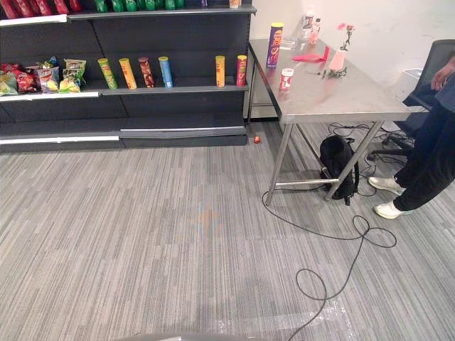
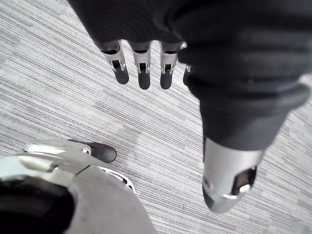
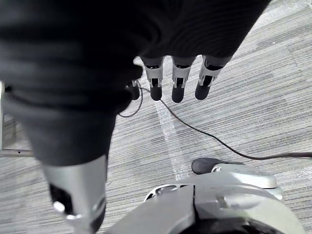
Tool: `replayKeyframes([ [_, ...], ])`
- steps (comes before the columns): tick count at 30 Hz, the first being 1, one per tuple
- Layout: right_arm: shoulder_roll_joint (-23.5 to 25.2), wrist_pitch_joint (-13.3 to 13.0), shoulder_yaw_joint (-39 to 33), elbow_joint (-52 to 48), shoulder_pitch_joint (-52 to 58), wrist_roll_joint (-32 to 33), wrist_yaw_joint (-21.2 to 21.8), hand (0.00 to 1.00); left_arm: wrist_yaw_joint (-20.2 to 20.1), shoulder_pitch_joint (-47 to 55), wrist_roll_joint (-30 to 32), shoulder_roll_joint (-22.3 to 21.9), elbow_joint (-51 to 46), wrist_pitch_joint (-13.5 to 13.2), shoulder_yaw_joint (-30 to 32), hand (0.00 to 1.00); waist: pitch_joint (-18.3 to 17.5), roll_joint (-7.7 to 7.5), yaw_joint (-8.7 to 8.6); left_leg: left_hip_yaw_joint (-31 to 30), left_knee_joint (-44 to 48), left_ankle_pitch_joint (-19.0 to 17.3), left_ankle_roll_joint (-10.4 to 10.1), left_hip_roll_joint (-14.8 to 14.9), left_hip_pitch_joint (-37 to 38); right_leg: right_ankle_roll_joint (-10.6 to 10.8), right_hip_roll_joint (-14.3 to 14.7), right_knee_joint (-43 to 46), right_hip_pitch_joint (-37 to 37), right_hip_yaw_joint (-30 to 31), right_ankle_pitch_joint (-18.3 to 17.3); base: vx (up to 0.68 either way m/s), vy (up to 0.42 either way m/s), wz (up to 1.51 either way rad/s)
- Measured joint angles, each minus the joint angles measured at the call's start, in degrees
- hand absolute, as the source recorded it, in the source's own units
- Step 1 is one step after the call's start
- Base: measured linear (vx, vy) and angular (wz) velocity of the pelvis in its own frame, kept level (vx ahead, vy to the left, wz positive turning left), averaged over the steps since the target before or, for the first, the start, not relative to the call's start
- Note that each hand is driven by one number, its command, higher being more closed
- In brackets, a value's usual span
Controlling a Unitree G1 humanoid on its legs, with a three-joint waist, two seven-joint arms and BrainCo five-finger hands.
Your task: Put the gum and the chips on the shelf.
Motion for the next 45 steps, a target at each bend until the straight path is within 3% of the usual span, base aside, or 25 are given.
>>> replayKeyframes([
  [15,0.09,-0.21,0.08,0.15,-1.0,1.77,-0.01,0.0,1.32,-0.25,0.16,0.14,0.35,0.81,-0.02,0.0,1.46,-0.35,-1.14,0.18,-0.14,-0.22,-0.34,-0.06,1.26,0.42,-0.02,-0.75,1.83,-0.79,-0.54,-0.02,-0.008,0.02],
  [24,0.44,0.12,-0.71,1.26,-0.96,6.44,0.81,0.0,1.29,-0.2,0.03,0.32,0.45,1.25,0.02,0.0,1.87,-0.83,-1.17,0.55,-0.14,-0.23,-0.29,-0.03,2.85,0.43,0.09,-1.63,3.75,-0.59,0.03,-0.01,0.009,-0.02],
  [39,0.81,-0.62,-1.08,1.13,-1.44,6.57,1.39,0.0,2.48,-0.2,0.66,0.58,0.33,1.44,0.02,0.0,4.04,-1.32,-1.17,1.68,-0.12,-1.25,-1.16,0.63,5.34,0.48,0.88,-3.1,6.57,-0.03,0.0,0.0,-0.004,-0.04],
  [45,0.97,-1.01,-1.21,1.13,-1.66,6.49,1.2,0.0,4.04,-0.56,1.7,0.7,0.21,2.43,0.26,0.0,4.28,-1.49,-1.24,0.97,1.76,-2.16,-1.08,0.93,1.98,0.21,0.52,0.89,2.25,-0.78,-2.65,0.01,-0.002,0.06],
])
